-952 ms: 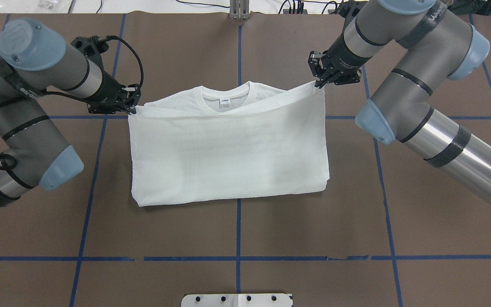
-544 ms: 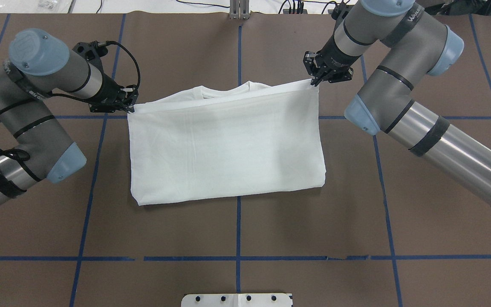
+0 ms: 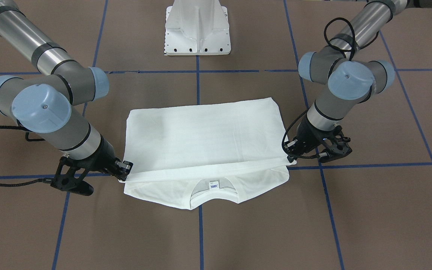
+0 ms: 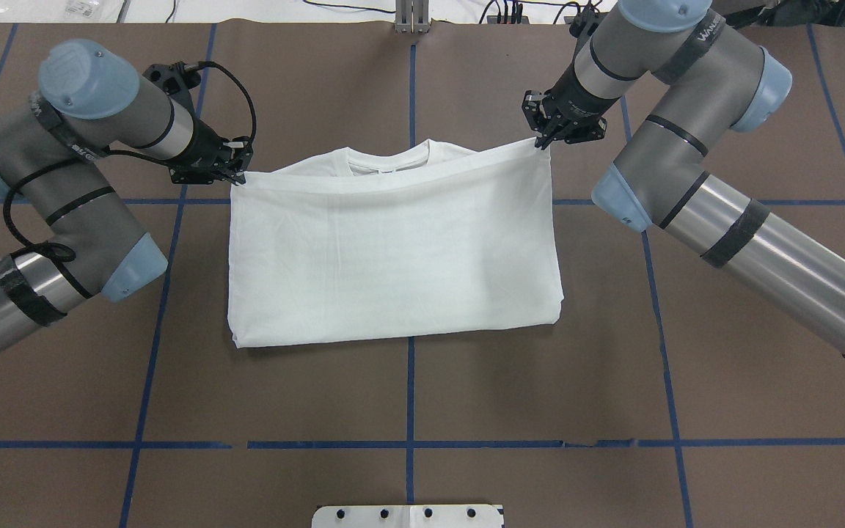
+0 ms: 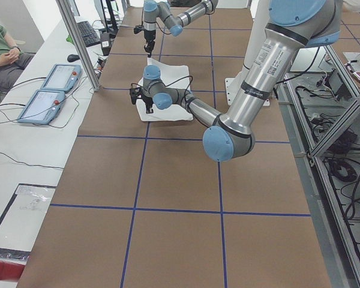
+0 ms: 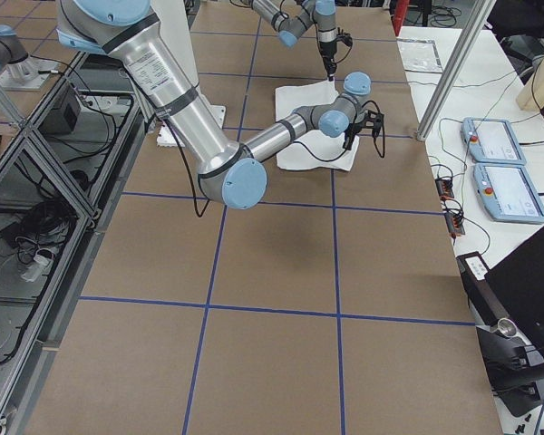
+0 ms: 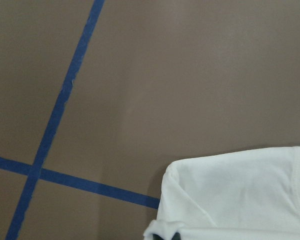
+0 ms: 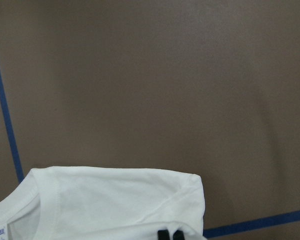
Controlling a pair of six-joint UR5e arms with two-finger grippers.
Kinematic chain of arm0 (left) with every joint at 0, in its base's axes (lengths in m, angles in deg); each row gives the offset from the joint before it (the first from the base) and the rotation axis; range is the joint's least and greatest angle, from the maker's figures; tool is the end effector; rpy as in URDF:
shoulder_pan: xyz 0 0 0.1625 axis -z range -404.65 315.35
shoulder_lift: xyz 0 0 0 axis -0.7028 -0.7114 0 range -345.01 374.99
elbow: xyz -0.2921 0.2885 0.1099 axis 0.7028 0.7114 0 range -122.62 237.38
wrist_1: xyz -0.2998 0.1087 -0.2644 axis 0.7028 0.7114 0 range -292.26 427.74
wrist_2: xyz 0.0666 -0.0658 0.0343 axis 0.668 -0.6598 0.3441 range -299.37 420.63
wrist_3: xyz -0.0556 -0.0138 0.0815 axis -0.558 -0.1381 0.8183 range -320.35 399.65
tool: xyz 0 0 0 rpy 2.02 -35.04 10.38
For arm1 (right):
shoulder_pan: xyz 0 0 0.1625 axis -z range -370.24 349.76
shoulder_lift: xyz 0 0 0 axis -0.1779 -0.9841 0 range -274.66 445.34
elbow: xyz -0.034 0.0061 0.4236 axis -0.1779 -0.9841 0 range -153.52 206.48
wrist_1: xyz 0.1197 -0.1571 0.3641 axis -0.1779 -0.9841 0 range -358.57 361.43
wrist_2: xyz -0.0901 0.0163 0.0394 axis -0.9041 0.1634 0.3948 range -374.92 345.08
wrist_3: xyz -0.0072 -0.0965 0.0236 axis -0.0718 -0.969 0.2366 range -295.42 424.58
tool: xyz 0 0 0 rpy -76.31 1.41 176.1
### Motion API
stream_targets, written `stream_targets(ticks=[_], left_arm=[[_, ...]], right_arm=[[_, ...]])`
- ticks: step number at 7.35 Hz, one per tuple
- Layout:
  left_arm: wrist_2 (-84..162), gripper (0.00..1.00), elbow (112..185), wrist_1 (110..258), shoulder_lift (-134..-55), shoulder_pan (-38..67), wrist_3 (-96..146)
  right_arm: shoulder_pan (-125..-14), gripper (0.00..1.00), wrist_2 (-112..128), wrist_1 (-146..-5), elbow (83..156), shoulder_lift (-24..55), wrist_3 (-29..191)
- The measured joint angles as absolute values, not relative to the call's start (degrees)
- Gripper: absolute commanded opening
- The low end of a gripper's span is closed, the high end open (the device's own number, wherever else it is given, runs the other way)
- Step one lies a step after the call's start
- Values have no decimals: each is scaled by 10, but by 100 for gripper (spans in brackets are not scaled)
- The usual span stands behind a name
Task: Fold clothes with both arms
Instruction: 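Lower the hem onto the collar edge and open both grippers, then move the right gripper to the folded bundle's near side edge and grasp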
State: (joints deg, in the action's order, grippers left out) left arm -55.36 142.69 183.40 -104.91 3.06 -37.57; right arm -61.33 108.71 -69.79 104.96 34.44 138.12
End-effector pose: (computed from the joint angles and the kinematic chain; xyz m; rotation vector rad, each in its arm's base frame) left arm 0.4039 -0.5776 0.3431 0.0739 0.9705 -0.3599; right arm -0.4069 -0.6284 0.2958 -0.0244 -0.9628 0.3199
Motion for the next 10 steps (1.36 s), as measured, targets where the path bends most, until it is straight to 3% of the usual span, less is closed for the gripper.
stream_targets(ticks=[1,2,3,4,5,7,10], left_arm=[[-553,0,1421,1833,-1054,30,-376],[-553,31,1419,1832,-1057,30,-377],[-553,77,1418,1831,-1058,30,-378],[-546,92,1415,1832,-1060,30,-380],[-531,98,1410,1831,-1063,30,-382],[-516,99,1412,1828,-1064,32,-381],[-516,99,1464,1784,-1059,36,-379]], right_arm=[[-608,0,1087,-698,1050,344,1381],[-602,33,1086,-698,1050,342,1382],[-599,99,1084,-696,1050,341,1382],[-598,100,1079,-696,1049,340,1382],[-598,100,1073,-693,1049,339,1377],[-601,100,1074,-688,1057,330,1337],[-576,100,1073,-691,1167,247,1332]])
